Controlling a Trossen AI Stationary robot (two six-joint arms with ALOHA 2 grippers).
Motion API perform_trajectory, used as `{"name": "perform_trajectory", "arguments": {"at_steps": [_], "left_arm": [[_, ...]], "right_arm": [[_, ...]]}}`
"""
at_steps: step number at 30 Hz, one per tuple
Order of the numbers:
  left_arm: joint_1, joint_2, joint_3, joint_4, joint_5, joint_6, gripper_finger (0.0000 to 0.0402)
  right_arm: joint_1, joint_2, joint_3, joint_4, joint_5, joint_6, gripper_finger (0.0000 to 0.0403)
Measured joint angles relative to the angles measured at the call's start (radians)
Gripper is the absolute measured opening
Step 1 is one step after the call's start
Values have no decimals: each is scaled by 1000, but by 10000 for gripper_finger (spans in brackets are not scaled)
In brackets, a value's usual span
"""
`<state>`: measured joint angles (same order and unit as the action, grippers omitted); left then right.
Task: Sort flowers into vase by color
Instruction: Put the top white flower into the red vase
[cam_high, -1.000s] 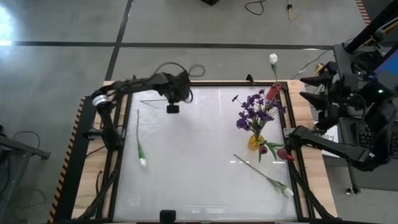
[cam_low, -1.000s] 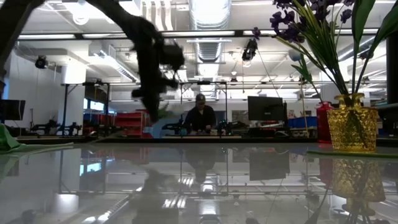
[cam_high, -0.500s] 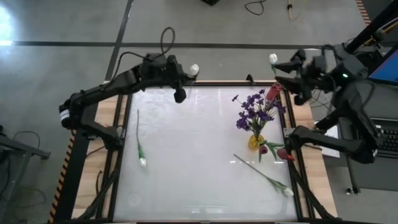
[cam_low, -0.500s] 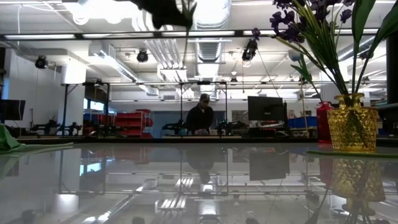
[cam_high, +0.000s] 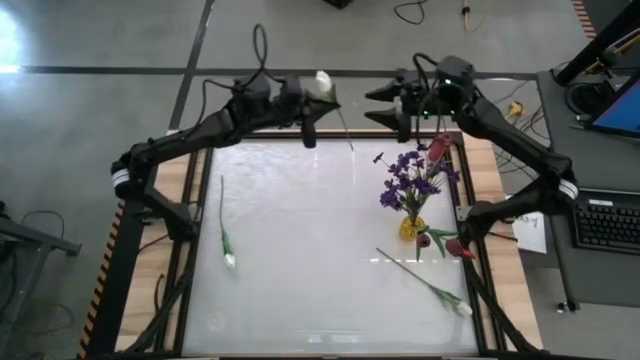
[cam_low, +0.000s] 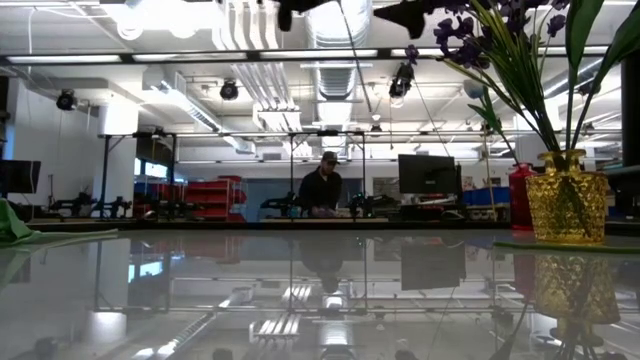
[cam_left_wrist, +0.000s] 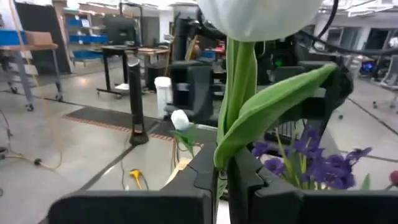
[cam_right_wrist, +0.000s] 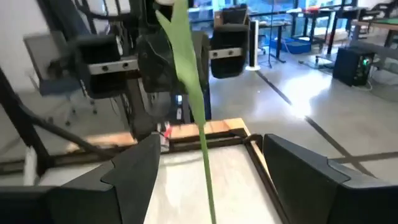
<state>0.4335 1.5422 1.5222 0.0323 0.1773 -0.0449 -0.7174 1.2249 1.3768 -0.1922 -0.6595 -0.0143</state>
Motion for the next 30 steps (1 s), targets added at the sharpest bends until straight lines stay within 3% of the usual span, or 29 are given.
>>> {"name": "perform_trajectory", "arguments": {"at_steps": [8, 12, 19, 30], "left_arm": [[1, 145, 129, -60, 31, -3, 0], [1, 193, 168, -68, 77, -7, 0], [1, 204, 179, -37, 77, -6, 0], [1, 201, 179, -30, 77, -6, 0]], "right_arm": [[39, 138, 154, -180, 8, -143, 250], [49, 171, 214, -280, 62, -185, 247], [53, 171, 240, -324, 67, -185, 236], [55, 172, 238, -363, 68, -187, 181]]}}
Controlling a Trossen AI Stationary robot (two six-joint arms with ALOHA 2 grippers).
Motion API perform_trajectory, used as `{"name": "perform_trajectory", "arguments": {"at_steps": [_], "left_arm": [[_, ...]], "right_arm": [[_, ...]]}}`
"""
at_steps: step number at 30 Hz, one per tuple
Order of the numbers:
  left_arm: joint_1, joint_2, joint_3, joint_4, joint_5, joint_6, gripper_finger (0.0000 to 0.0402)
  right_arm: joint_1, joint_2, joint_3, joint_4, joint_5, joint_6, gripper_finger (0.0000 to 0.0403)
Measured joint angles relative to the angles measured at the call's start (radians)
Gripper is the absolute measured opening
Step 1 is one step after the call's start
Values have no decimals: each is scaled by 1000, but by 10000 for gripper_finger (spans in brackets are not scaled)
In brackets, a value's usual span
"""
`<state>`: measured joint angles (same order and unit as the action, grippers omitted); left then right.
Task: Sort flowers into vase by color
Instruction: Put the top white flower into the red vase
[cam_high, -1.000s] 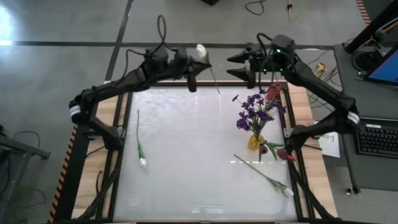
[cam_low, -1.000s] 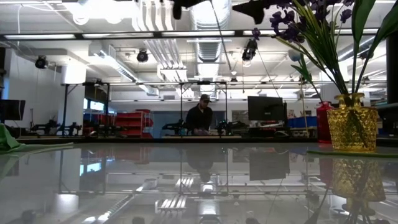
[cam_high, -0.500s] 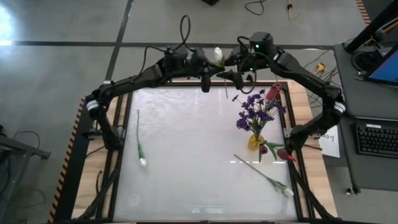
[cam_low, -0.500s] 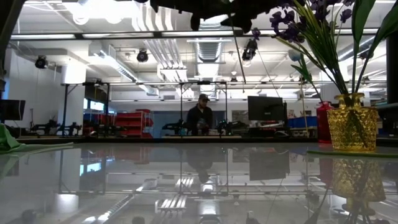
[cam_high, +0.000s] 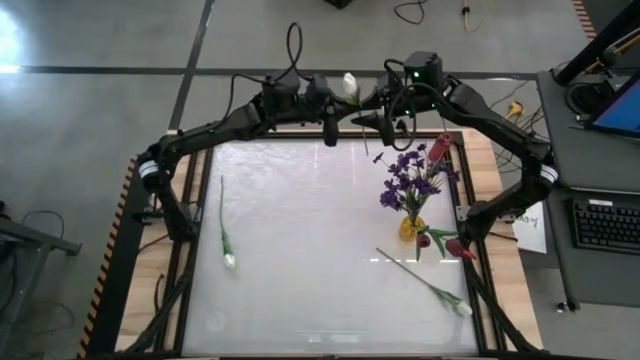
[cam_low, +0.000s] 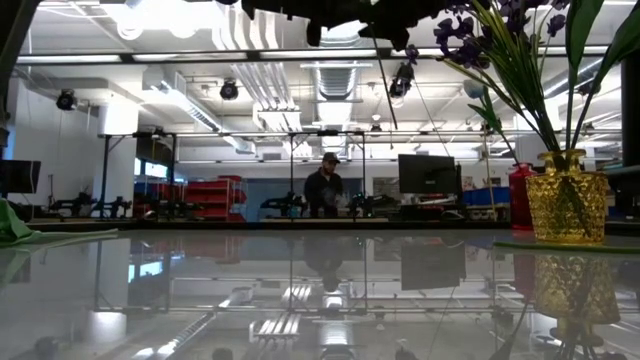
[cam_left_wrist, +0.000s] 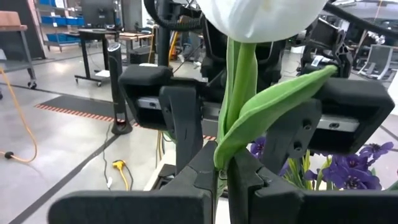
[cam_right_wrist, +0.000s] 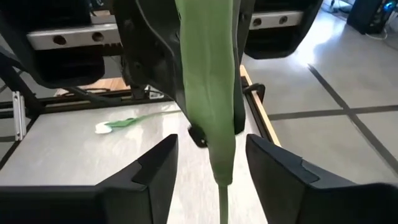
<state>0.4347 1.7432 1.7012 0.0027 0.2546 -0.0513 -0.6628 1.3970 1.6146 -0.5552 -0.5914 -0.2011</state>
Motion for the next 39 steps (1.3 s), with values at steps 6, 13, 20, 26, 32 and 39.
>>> {"name": "perform_trajectory", "arguments": {"at_steps": [6, 13, 20, 26, 32, 39], "left_arm": [[0, -1, 0, 4, 0, 0, 0], [0, -1, -1, 4, 1, 0, 0], [-1, -1, -2, 22, 25, -3, 0], [-3, -3, -2, 23, 26, -3, 0], [-3, -8, -2, 12, 25, 18, 35], [-4, -57, -1, -94, 26, 71, 124]], "right_arm": [[0, -4, 0, 2, -2, 0, 162], [0, -25, 0, 4, -1, 0, 149], [0, -16, 0, -1, 0, 18, 121], [0, -9, -2, -10, 2, 17, 67], [0, -16, -2, -11, 17, 17, 16], [-1, -61, -2, 1, 152, 7, 14]]}}
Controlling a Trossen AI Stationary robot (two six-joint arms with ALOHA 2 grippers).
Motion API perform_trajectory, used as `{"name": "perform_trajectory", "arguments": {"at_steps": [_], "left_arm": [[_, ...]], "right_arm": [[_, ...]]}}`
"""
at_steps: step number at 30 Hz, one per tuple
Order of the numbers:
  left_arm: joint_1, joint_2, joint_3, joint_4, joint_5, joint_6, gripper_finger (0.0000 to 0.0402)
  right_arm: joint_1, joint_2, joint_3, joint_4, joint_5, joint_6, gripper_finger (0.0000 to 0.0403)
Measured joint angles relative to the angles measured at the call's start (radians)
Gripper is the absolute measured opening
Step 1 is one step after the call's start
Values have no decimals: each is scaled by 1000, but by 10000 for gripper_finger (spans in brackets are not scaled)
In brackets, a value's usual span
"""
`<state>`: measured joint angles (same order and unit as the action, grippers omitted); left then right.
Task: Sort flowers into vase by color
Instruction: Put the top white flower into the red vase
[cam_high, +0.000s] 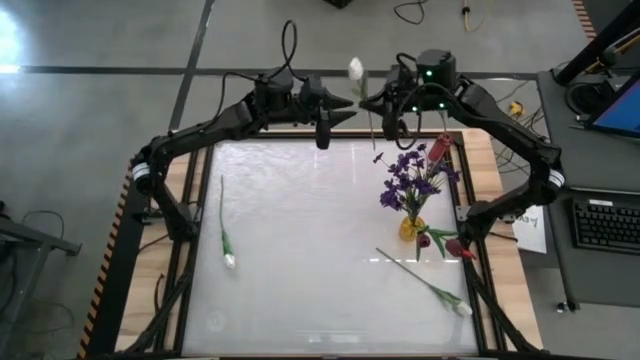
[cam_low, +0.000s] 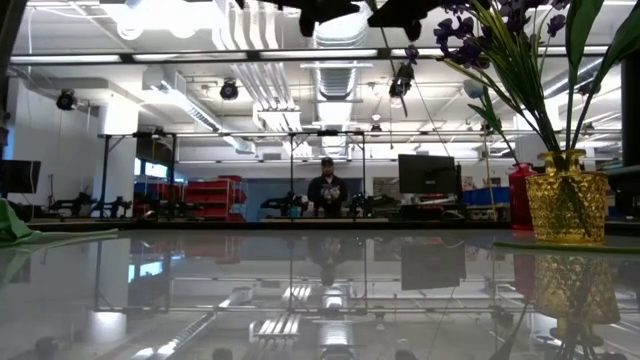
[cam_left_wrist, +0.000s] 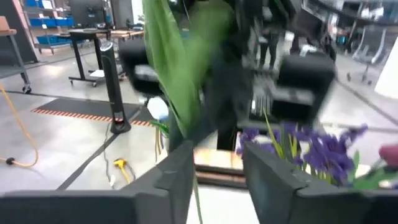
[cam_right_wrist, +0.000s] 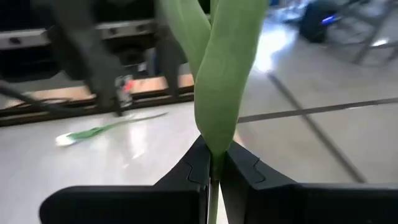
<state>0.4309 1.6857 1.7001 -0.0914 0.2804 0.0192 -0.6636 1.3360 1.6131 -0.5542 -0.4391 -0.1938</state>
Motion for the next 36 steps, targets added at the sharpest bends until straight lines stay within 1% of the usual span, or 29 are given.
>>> {"name": "perform_trajectory", "arguments": {"at_steps": [3, 6, 7, 11, 16, 20, 23, 28, 33, 36], "left_arm": [[0, -36, -19, -62, 0, 41, 153], [-3, -71, -58, -85, 0, 42, 166], [-5, -86, -76, -81, 0, 42, 167], [-14, -149, -170, -30, -1, 42, 167], [-16, -210, -284, 54, -2, 40, 160], [-16, -240, -335, 109, -3, 49, 155], [-16, -244, -345, 118, -4, 51, 153], [-16, -243, -347, 121, -4, 66, 153], [-16, -236, -348, 122, -4, 66, 153], [-16, -236, -349, 116, -3, 61, 152]], "right_arm": [[0, -45, 0, 6, 93, -13, 13], [1, -111, -17, 13, 191, -27, 13], [1, -136, -28, 13, 227, -27, 13], [6, -254, -104, 13, 427, -38, 13], [42, -414, -232, 13, 635, 2, 12], [80, -517, -336, 13, 847, 46, 12], [88, -578, -420, 39, 1010, 54, 12], [89, -634, -591, 191, 1173, 62, 12], [89, -627, -741, 327, 1318, 71, 12], [89, -628, -814, 397, 1383, 83, 12]]}}
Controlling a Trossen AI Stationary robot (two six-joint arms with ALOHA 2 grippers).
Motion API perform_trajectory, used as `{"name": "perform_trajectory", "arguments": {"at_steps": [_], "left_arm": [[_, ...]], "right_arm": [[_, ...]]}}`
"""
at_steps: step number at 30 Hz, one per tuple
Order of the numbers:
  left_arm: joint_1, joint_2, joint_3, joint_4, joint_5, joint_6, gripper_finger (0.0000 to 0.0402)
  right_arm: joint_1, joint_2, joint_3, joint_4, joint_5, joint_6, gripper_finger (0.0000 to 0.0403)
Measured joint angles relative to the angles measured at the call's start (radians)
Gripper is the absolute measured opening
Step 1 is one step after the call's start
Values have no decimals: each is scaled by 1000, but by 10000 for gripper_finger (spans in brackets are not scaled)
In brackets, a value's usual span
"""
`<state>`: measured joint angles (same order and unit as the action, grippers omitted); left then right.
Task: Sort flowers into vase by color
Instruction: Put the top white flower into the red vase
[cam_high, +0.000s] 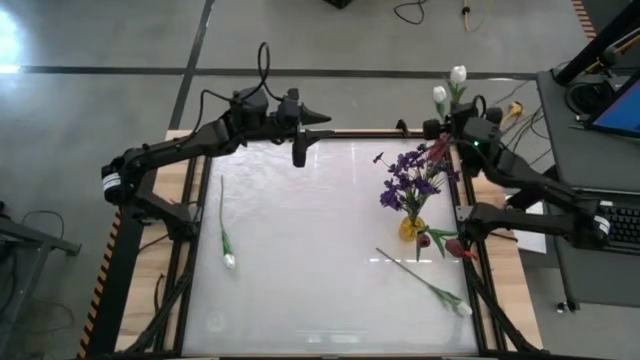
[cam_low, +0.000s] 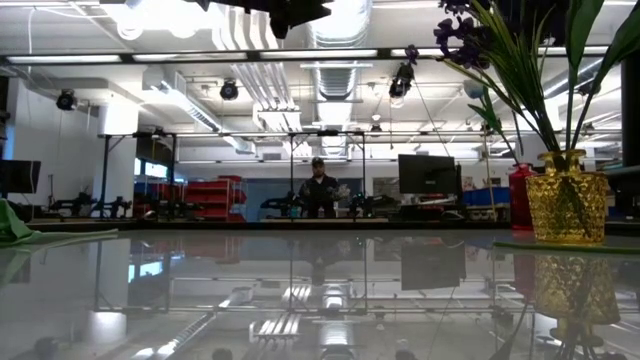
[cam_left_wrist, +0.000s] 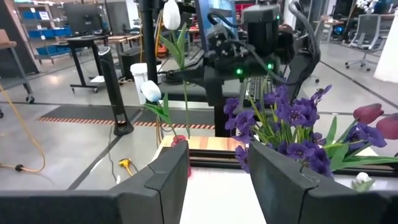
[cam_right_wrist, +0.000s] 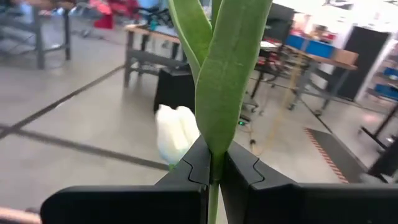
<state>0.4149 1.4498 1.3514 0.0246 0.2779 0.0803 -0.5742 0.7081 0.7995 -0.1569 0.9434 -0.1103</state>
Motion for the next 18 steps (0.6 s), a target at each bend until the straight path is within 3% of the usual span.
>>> {"name": "perform_trajectory", "arguments": {"at_steps": [6, 13, 18], "left_arm": [[0, 1, 0, -7, 1, -2, 152], [0, 1, 0, -10, 2, 6, 152], [0, 1, 0, -21, 2, 7, 152]], "right_arm": [[0, -17, -93, 132, 103, -16, 12], [-2, -23, -188, 508, 112, -212, 12], [-2, -23, -226, 561, 133, -276, 12]]}}
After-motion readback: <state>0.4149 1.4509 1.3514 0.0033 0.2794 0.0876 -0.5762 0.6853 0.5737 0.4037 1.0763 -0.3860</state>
